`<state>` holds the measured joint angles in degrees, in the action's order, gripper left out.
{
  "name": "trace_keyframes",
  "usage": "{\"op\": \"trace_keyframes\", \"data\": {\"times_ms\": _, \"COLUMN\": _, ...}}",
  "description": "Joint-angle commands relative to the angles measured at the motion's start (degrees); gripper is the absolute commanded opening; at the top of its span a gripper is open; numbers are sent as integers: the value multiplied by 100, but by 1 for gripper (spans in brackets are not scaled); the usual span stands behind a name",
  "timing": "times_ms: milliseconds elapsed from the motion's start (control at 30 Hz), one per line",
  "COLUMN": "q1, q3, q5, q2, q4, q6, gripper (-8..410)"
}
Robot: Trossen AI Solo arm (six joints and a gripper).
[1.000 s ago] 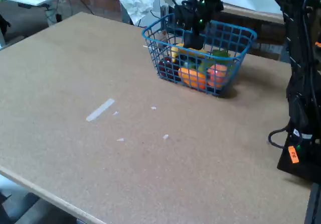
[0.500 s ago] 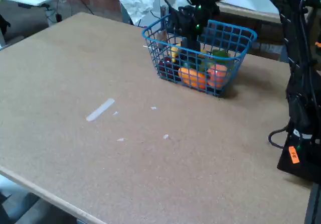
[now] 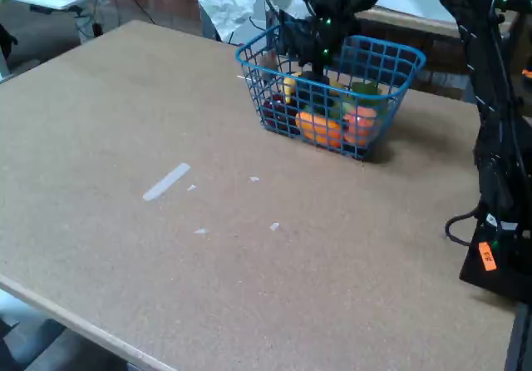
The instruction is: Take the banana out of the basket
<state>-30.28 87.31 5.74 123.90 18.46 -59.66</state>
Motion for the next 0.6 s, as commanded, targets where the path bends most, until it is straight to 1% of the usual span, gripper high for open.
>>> {"op": "trace_keyframes", "data": {"times_ms": 0, "q1": -2, "q3": -2, "q5": -28, "q2": 24, "q4": -37, "q6": -26, "gripper": 391}}
{"op": "trace_keyframes", "data": {"times_ms": 100, "q1": -11, "q3": -2, "q5": -74, "q2": 24, "q4": -114, "q6": -22, "gripper": 381}}
{"op": "trace_keyframes", "data": {"times_ms": 200, "q1": -13, "q3": -2, "q5": -81, "q2": 20, "q4": -116, "q6": -20, "gripper": 351}}
{"op": "trace_keyframes", "data": {"times_ms": 367, "q1": -13, "q3": -2, "q5": -74, "q2": 22, "q4": -149, "q6": 11, "gripper": 266}}
{"op": "trace_keyframes", "data": {"times_ms": 467, "q1": -11, "q3": -2, "q5": -74, "q2": 22, "q4": -208, "q6": 138, "gripper": 213}}
{"op": "trace_keyframes", "data": {"times_ms": 567, "q1": -11, "q3": -2, "q5": -72, "q2": 22, "q4": -234, "q6": 214, "gripper": 169}}
